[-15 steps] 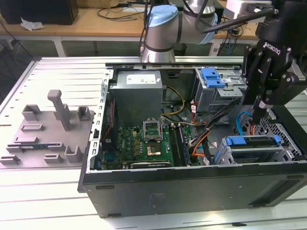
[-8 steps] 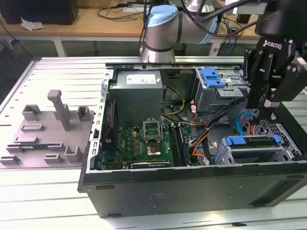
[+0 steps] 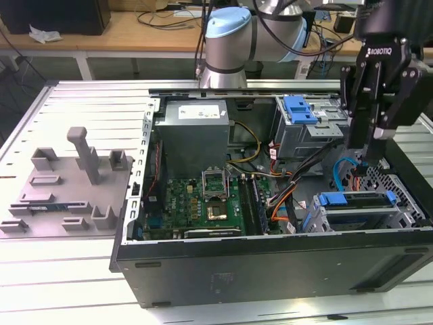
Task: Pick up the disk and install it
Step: 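Insert the first disk wire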
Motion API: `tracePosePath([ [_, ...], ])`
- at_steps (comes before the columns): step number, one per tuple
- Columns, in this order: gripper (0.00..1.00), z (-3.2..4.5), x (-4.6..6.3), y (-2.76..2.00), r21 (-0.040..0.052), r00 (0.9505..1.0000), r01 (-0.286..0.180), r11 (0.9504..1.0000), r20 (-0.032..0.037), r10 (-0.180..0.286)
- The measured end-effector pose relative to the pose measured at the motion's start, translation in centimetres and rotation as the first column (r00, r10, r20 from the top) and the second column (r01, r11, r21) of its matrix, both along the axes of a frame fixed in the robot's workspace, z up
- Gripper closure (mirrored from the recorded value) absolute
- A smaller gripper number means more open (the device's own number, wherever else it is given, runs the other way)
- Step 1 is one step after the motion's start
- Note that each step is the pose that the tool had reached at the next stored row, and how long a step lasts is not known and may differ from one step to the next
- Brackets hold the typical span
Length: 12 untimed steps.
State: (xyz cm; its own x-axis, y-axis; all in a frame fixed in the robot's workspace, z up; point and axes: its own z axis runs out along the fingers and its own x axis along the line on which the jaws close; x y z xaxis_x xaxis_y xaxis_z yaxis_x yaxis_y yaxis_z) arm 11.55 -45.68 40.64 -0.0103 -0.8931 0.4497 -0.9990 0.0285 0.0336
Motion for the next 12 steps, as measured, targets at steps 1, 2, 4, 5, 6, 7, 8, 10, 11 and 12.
tracePosePath([
  [1,0.56,0.00,0.0,0.33,-0.0113,1.0000,0.000,0.9999,-0.0019,0.000],
  [2,0.56,0.00,0.1,1.09,-0.0277,1.0000,0.000,0.9996,-0.0070,0.000],
  [4,0.56,0.00,0.6,1.97,-0.0332,0.9999,0.000,0.9994,-0.0122,0.000],
  [5,0.56,-0.02,1.1,2.16,-0.0322,0.9999,0.000,0.9995,-0.0152,0.000],
  [6,0.56,-0.04,1.8,2.29,-0.0294,0.9998,0.000,0.9996,-0.0193,0.000],
  [7,0.56,-0.04,2.3,2.37,-0.0274,0.9998,-0.001,0.9996,-0.0223,0.000],
  [8,0.56,-0.07,3.1,2.51,-0.0237,0.9996,-0.001,0.9997,-0.0279,0.000],
  [10,0.56,-0.11,4.4,2.71,-0.0196,0.9992,-0.001,0.9998,-0.0409,0.000],
  [11,0.56,-0.14,5.0,2.75,-0.0193,0.9987,-0.001,0.9998,-0.0501,0.000],
  [12,0.56,-0.21,6.0,2.77,-0.0193,0.9977,-0.001,0.9998,-0.0672,0.000],
])
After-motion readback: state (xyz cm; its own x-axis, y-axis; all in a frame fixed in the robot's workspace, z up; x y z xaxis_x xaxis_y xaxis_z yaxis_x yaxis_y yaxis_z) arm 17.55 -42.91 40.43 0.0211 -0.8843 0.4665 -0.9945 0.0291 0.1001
